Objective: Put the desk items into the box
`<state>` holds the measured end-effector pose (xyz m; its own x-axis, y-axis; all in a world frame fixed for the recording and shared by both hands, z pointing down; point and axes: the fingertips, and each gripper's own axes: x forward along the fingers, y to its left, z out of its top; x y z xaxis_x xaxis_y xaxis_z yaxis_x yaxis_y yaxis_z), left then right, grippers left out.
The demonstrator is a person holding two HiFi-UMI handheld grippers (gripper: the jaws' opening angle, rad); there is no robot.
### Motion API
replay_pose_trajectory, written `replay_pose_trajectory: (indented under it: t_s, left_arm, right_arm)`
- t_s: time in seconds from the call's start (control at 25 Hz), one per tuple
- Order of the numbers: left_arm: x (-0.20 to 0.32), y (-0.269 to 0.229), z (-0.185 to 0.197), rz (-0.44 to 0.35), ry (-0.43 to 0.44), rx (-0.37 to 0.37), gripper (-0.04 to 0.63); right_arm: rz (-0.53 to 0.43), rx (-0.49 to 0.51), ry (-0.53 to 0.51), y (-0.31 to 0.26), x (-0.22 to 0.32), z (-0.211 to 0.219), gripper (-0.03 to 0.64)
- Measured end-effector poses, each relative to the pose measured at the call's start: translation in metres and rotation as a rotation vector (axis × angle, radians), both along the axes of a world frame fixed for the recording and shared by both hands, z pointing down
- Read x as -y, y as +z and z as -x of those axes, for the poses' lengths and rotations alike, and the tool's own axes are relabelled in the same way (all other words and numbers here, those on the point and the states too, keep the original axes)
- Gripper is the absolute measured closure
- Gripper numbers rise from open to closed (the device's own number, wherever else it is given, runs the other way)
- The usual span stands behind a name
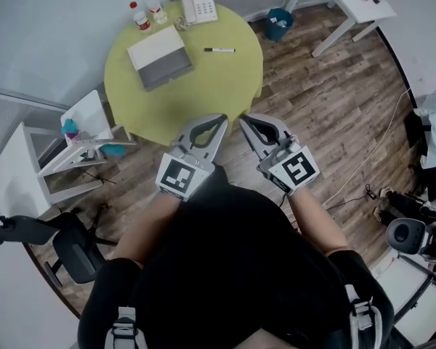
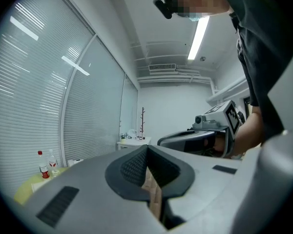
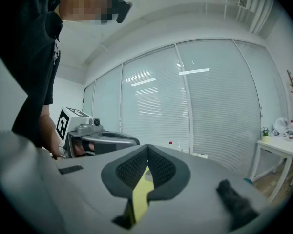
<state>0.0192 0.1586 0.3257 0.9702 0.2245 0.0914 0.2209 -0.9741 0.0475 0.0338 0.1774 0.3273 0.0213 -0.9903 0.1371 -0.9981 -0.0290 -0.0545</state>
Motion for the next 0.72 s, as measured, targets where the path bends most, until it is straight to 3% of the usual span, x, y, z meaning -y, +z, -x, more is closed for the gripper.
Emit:
replay_pose_trajectory:
  t_s: [0.72]
  left_arm:
    - [0.106, 0.009, -0.053, 0.025, -0.007, -0.026, 0.589]
  right_arm:
    - [0.056, -0.029, -0.026, 0.017, 0.111, -0.045, 0.600]
